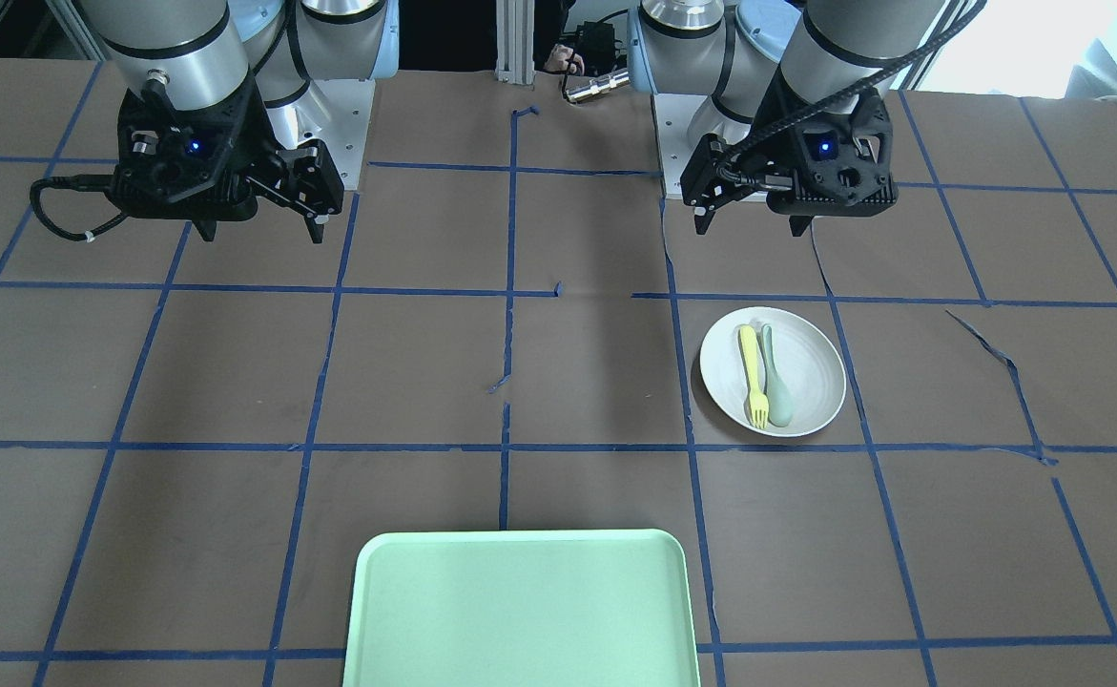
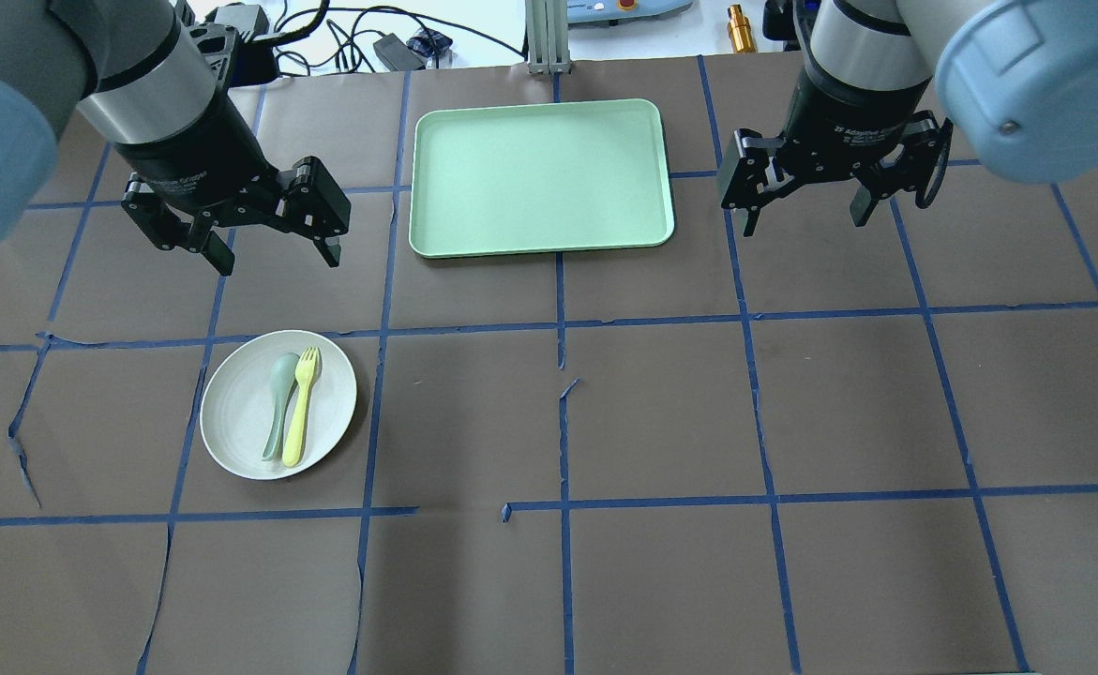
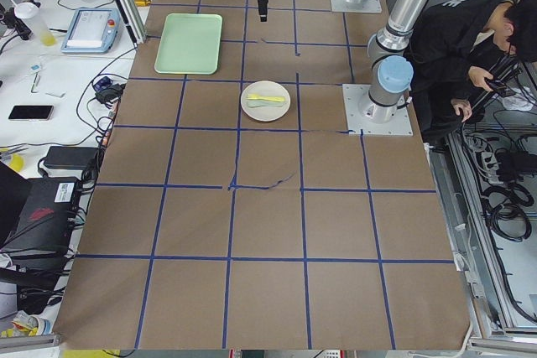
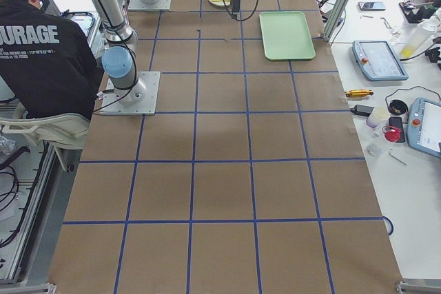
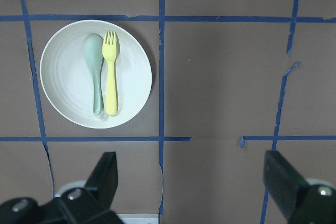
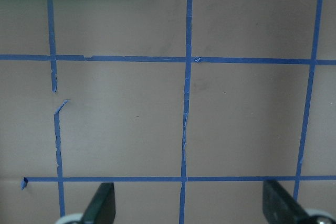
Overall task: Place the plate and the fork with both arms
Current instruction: 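Lower the left gripper to the rim of the white plate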
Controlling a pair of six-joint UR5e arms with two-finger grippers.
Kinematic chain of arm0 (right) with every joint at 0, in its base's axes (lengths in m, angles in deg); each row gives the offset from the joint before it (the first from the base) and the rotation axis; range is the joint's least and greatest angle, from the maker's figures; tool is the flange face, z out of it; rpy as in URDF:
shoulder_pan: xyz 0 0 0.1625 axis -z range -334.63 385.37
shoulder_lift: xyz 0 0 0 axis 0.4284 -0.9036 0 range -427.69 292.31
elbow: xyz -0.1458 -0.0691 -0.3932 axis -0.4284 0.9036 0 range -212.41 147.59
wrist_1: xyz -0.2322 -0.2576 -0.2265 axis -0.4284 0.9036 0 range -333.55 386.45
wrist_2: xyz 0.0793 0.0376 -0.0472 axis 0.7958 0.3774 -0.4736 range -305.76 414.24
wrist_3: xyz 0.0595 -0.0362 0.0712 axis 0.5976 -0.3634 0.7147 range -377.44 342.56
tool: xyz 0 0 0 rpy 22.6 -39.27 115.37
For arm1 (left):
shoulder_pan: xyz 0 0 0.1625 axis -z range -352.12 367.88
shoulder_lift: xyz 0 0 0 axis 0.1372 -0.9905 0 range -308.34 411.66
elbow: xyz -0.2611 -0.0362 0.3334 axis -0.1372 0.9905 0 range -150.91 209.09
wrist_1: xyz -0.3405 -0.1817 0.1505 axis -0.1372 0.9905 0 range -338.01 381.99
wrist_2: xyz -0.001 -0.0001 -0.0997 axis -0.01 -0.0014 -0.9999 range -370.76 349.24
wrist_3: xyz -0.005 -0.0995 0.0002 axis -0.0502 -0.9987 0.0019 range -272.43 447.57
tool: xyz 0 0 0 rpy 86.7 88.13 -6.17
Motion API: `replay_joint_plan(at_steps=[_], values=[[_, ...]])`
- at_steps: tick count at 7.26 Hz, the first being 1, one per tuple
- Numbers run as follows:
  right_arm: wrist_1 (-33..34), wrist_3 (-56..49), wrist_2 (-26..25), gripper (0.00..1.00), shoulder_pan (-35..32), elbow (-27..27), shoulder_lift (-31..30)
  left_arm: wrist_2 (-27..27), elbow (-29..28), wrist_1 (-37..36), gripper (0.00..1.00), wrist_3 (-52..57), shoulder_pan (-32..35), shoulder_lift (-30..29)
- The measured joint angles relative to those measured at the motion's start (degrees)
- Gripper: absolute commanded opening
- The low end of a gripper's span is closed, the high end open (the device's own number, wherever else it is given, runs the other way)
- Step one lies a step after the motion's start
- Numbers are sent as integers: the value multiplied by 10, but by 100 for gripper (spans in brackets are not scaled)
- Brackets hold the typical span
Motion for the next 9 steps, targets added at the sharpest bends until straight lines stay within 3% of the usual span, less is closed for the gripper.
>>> replay_joint_plan(at_steps=[2, 6, 9], values=[[1, 0, 0, 100, 0, -1, 0, -2, 42, -42, 97, 12, -63, -9], [0, -1, 1, 100, 0, -4, 0, -7, 251, -310, 94, 127, -206, -46], [1, -1, 1, 100, 0, -4, 0, 14, 327, -427, 64, 200, -249, -97]])
